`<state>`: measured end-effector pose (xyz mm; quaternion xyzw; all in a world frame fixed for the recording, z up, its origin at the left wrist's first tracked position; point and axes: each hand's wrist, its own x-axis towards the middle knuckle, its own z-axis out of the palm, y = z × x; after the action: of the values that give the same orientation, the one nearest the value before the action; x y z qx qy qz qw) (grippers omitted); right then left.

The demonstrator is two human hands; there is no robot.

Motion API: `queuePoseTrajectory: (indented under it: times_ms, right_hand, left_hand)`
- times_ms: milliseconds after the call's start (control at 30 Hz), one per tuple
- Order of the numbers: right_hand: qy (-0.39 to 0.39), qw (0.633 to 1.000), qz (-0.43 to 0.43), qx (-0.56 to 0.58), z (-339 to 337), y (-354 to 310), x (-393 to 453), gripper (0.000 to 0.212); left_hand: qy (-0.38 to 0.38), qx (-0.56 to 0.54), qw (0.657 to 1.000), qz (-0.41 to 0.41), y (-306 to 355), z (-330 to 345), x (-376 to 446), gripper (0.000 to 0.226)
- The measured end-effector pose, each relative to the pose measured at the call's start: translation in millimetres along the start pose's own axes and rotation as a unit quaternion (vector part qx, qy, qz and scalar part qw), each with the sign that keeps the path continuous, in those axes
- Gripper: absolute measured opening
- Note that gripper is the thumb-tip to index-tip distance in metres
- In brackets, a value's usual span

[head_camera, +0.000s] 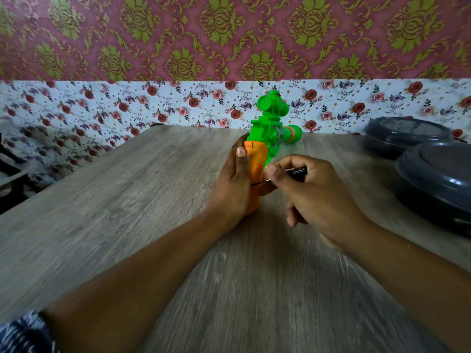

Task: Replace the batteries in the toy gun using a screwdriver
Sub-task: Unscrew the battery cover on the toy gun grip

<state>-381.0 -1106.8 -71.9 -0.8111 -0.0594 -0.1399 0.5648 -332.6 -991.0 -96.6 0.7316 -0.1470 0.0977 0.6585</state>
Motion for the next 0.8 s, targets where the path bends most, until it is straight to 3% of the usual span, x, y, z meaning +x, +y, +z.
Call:
queuePoseTrajectory:
  times_ms: [133,433,667,800]
  right_hand:
    - [-0.029,0.996,0.015,-0.08,-4,-5,1,0.05]
    - [-0.046,0.997,0.006,-0.061,-10,-4,4,0.014]
    - [-0.067,0.994,0.033,-0.078,-5,-3,2,0.007]
    - [-0.118,0.98,0.118,-0.105,-4,-3,0,0.024]
  left_hand:
    - [-0.012,-0.02,1.0,-0.007,2,1,0,0.043]
    - [0.014,-0.031,0.999,-0.034,3,2,0,0.044]
    - [0.027,-0.025,0.999,-0.034,-2,1,4,0.044]
    - [0.029,-0.055,0.997,-0.042,-1,1,5,0.044]
